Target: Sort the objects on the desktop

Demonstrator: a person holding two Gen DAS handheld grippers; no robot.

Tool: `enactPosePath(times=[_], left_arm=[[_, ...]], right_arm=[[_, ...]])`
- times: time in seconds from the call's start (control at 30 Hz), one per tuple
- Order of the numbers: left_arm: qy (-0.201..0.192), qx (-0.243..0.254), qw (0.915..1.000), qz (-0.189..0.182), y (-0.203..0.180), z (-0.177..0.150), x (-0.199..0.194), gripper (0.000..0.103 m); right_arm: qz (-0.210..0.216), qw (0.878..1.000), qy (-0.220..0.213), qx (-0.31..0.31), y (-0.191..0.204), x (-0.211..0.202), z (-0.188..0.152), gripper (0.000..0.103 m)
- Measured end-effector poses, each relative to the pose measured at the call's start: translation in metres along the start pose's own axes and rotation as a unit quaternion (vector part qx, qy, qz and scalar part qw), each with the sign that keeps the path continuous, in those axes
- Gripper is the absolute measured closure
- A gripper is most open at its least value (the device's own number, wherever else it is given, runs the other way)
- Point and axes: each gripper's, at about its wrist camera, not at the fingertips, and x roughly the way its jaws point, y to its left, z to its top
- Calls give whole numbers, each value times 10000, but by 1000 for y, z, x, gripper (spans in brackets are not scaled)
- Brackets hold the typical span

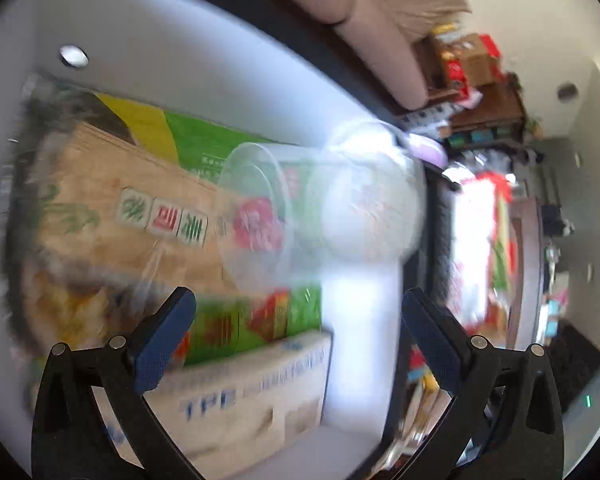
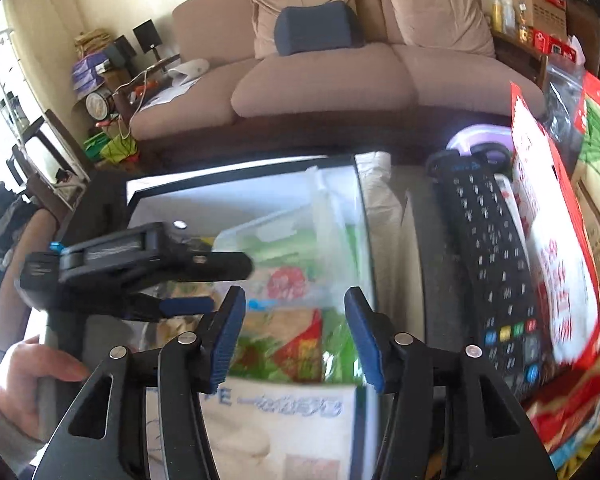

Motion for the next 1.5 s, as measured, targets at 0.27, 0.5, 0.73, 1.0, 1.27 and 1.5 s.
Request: enactPosePath(times=[0.27, 0.5, 0.73, 1.0, 1.27, 1.5], left_arm=[[-438, 1159, 9868, 1038, -15, -80, -94, 0], [-406, 1049, 9886, 1006, -1, -153, -119, 0], [-685, 1209, 9834, 1164, -22, -204, -151, 0], [-1080, 1626, 9607, 1974, -37, -264, -193, 0], [-1372, 1953, 9434, 2304, -40, -328, -234, 0], [-1619, 2137, 9298, 2523, -33, -373, -261, 0]], right_arm=[[-93, 9996, 222, -153, 43, -21, -36, 31], [-48, 9996, 180, 194, 58, -45, -75, 27], [-165, 9996, 129, 171, 80, -85, -105, 12], [-50, 9998, -101, 159, 110, -135, -139, 0], [-30, 9989, -392, 253, 135, -185, -173, 0], [-307, 9984, -469, 64, 163, -209, -203, 0]])
